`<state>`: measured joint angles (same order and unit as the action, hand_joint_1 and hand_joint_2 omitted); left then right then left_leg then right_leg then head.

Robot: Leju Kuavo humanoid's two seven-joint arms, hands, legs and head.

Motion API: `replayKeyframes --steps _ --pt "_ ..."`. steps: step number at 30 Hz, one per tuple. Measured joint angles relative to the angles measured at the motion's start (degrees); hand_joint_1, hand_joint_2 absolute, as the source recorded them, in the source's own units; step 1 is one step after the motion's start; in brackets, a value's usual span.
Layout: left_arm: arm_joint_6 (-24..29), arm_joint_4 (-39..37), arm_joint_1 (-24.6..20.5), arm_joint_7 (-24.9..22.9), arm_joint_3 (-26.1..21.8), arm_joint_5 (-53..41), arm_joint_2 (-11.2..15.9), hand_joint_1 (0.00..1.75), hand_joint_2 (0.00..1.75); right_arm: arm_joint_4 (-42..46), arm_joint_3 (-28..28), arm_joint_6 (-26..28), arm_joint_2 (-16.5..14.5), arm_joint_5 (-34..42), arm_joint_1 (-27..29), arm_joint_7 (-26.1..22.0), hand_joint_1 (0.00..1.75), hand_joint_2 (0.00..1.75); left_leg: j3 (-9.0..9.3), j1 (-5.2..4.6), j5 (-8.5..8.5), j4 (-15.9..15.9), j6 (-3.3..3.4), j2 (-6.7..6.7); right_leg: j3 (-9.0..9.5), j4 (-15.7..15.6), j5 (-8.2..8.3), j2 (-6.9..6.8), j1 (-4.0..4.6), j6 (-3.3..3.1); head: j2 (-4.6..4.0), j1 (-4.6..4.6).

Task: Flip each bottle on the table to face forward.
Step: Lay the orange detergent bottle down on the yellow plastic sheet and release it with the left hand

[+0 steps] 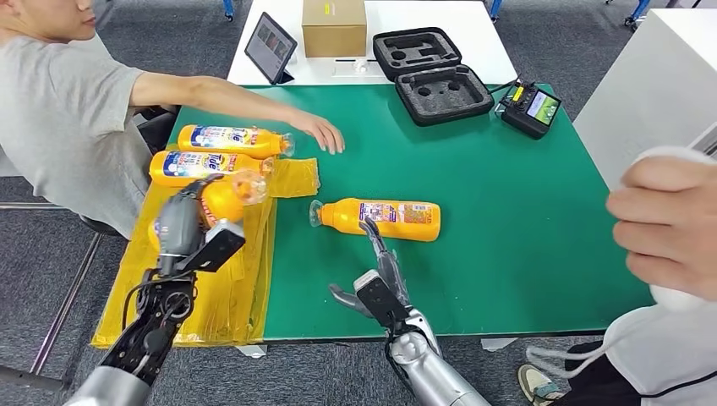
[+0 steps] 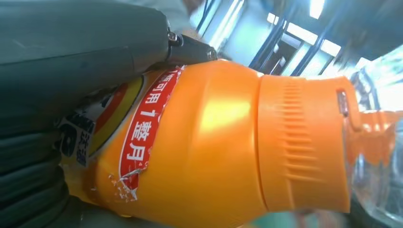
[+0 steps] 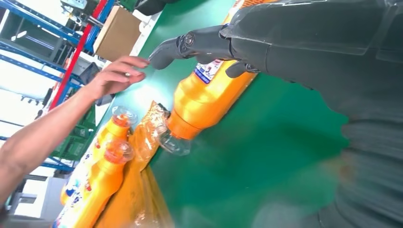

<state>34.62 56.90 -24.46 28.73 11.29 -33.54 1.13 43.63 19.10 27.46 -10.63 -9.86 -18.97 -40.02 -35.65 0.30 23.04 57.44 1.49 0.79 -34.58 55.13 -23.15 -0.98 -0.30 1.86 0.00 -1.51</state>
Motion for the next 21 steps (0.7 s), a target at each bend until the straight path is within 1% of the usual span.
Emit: replayKeyframes --steps 2,4,7,10,14,16,20,21 --pt "1.62 -5.79 -2.93 -0.99 1.63 -2.91 0.01 1.75 1.75 0.38 -0.01 -0.76 0.0 0.14 -0.08 0.0 0.0 1.75 -0.01 0.0 -0.01 0.0 0.01 0.01 0.0 0.01 0.01 0.02 0.0 0.01 0.0 0.0" --pt "3.89 -10.91 -5.45 -1.64 2.87 -7.92 0.02 1.75 1.75 0.53 -0.01 -1.26 -0.01 0.14 -0.22 0.0 0.0 1.75 -0.01 -0.01 -0.02 0.0 0.02 0.01 0.01 0.02 0.02 0.02 -0.01 0.02 0.0 -0.01" --pt "5.06 -15.85 -7.59 -2.62 3.55 -15.16 0.03 1.75 1.75 0.54 0.0 -1.6 -0.03 0.12 -0.47 0.0 0.0 1.75 -0.01 -0.01 -0.02 0.0 0.02 0.01 0.0 0.03 0.02 0.02 -0.01 0.02 0.0 0.0" --pt "5.23 -18.55 -8.06 -3.9 3.63 -23.66 0.02 1.75 1.75 0.54 0.0 -1.69 -0.02 0.56 -0.65 0.0 0.0 1.75 -0.01 -0.01 -0.02 0.0 0.02 0.02 0.0 0.03 0.0 0.02 0.0 0.01 0.0 -0.01" --pt "5.33 -21.54 -8.0 -7.01 3.7 -36.16 0.01 1.75 1.75 0.54 0.0 -1.78 -0.01 1.0 -0.79 0.0 0.0 1.75 -0.04 0.0 -0.02 0.0 0.02 0.01 -0.01 0.03 -0.01 0.02 0.0 0.0 0.0 0.0" --pt "5.34 -22.79 -7.98 -8.2 3.73 -39.32 0.01 1.75 1.75 0.54 0.0 -1.82 -0.01 1.13 -0.8 0.0 0.0 1.75 -0.04 0.0 -0.02 0.0 0.02 0.02 -0.02 0.03 -0.01 0.02 0.0 0.0 0.0 0.0" --pt "5.36 -24.82 -8.14 -9.68 3.73 -41.76 0.01 1.75 1.75 0.54 0.04 -1.98 -0.01 1.48 -0.83 0.0 0.0 1.75 -0.04 0.0 -0.02 0.0 0.02 0.01 -0.01 0.03 0.0 0.01 0.0 0.0 0.0 -0.01" --pt "5.32 -25.71 -8.34 -10.12 3.73 -42.17 0.01 1.68 1.75 0.53 0.05 -2.02 -0.01 1.61 -0.87 0.0 0.0 1.75 -0.04 0.0 -0.02 0.0 0.02 0.01 -0.01 0.03 0.0 0.01 0.0 0.0 0.0 -0.01"
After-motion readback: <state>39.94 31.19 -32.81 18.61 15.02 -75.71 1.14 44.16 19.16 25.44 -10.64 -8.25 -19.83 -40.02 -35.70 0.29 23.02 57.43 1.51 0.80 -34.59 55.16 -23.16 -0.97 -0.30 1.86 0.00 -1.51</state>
